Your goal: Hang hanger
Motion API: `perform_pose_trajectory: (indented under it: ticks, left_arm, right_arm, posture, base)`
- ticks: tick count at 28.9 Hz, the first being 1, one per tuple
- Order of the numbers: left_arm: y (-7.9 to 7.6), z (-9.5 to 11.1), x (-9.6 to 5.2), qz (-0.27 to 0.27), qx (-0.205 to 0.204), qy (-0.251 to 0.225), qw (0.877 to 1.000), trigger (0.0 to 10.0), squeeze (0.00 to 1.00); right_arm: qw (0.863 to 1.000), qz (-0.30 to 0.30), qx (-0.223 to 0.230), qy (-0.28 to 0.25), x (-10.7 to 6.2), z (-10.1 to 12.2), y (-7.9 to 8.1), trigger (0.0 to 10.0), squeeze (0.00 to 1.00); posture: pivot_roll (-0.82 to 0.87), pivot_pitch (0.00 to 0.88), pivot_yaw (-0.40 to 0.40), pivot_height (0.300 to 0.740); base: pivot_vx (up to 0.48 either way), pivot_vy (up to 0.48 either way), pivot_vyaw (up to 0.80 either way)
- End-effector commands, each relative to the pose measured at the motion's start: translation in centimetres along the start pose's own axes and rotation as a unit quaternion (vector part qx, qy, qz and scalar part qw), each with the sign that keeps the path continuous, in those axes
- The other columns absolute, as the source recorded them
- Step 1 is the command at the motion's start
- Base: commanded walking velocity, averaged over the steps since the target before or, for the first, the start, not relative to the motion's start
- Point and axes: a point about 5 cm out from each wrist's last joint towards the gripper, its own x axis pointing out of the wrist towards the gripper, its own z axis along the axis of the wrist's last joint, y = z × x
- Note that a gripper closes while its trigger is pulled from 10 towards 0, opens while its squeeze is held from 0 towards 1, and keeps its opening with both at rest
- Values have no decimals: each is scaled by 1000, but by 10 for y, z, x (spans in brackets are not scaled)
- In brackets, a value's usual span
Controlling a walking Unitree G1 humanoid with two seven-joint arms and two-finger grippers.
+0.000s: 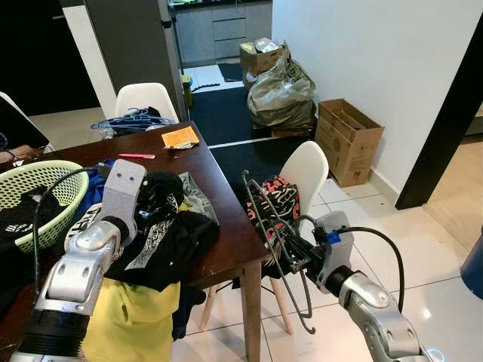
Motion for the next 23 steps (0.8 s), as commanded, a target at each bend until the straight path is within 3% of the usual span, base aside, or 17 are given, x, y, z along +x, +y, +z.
perform_pose_trajectory:
  ticks: [1,2,3,6,7,9,10,11,14,15,17,18,19,20,22,23]
  left_arm:
    - [5,17,-4,-16,6,-16,1000,10000,1000]
    - [5,17,-4,-16,6,-16,1000,10000,1000]
    - [13,32,-10,-25,19,-25,999,10000,1000]
    - [13,32,-10,-25,19,-25,999,10000,1000]
    - [27,42,-18,-14,66,-17,998,10000,1000]
    - [27,42,-18,-14,66,-17,998,10000,1000]
    - [41,47,-25,6,116,-5,993,10000,1000]
    - [48,55,-32,9,133,-10,991,10000,1000]
    - [48,55,-32,9,133,-10,991,10000,1000]
    - [48,68,-35,11,119,-51,992,10000,1000]
    - [48,68,-35,11,119,-51,992,10000,1000]
    - [48,78,-37,19,94,-96,991,10000,0]
    - [46,82,-35,43,32,-145,988,10000,0]
    - [46,82,-35,43,32,-145,988,10000,0]
    - [43,78,-32,81,-36,-177,980,10000,0]
    - [37,71,-29,91,-43,-173,980,10000,0]
  right_arm:
    - [1000,4,8,-2,0,1,1,10000,0]
    - [1000,4,8,-2,0,1,1,10000,0]
    - [1000,5,7,-1,0,0,1,10000,0]
    - [1000,5,7,-1,0,0,1,10000,0]
    - [1000,7,7,0,0,0,1,10000,0]
    - [1000,7,7,0,0,0,1,10000,0]
    - [1000,9,6,0,1,0,1,10000,0]
    - [1000,10,5,1,1,0,1,10000,0]
    - [1000,10,5,1,1,0,1,10000,0]
    - [1000,11,5,1,1,0,1,10000,0]
    - [1000,11,5,1,1,0,1,10000,0]
    - [1000,11,6,1,1,0,1,10000,0]
    - [1000,11,6,1,2,0,0,10000,0]
    - [1000,11,6,1,2,0,0,10000,0]
    - [1000,11,6,1,2,0,0,10000,0]
    - [1000,10,6,0,1,1,-1,10000,0]
  posture:
    - [-44,0,71,740]
    - [-44,0,71,740]
    - [-39,0,69,740]
    - [-39,0,69,740]
    - [-35,0,67,740]
    - [-35,0,67,740]
    - [-35,0,66,740]
    - [-37,0,64,740]
    - [-37,0,64,740]
    - [-36,0,60,740]
    - [-36,0,60,740]
    - [-34,0,57,740]
    - [-33,0,56,740]
    - [-33,0,56,740]
    - [-39,0,58,740]
    - [-38,0,56,740]
  base:
    - [0,0,0]
    - [0,0,0]
    - [0,0,0]
    - [0,0,0]
    - [0,0,0]
    - [0,0,0]
    - [0,0,0]
    - [0,0,0]
    - [0,0,0]
    - [0,0,0]
    - [0,0,0]
    - [0,0,0]
    - [0,0,0]
    - [0,0,0]
    - [0,0,0]
    - [0,0,0]
